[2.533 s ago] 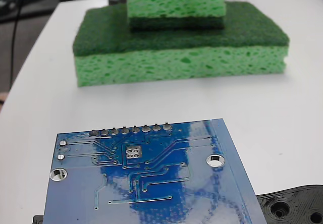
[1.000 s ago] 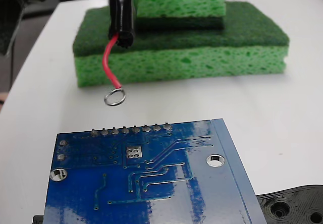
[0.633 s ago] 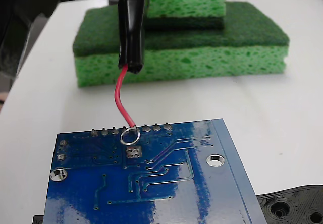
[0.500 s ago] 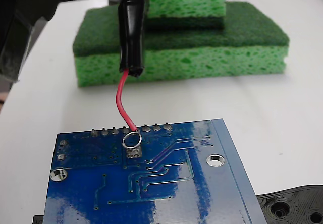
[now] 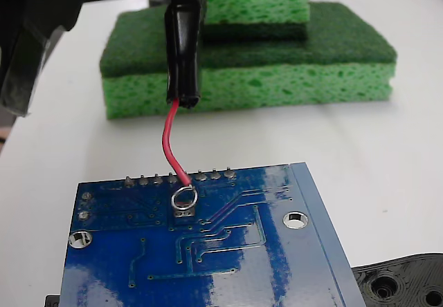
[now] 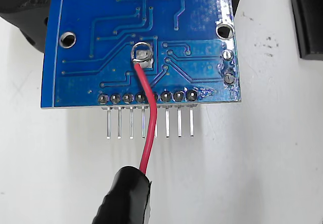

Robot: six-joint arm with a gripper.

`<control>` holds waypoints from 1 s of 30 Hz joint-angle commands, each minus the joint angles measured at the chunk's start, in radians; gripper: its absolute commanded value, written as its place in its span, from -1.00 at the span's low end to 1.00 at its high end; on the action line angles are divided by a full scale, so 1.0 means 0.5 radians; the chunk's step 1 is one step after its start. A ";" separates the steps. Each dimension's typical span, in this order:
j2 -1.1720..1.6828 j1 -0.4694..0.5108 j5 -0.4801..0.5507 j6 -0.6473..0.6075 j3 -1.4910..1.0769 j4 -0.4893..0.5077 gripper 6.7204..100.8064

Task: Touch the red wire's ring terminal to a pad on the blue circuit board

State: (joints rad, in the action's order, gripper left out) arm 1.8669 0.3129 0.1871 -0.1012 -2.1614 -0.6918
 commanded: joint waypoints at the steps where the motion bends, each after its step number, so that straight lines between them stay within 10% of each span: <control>1: 0.003 0.000 0.006 0.000 0.015 0.006 0.99; 30: 0.598 0.006 0.095 -0.012 -0.276 0.046 0.99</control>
State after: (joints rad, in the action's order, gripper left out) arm 2.1016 0.3160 0.2224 -0.1074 -2.2764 -0.6734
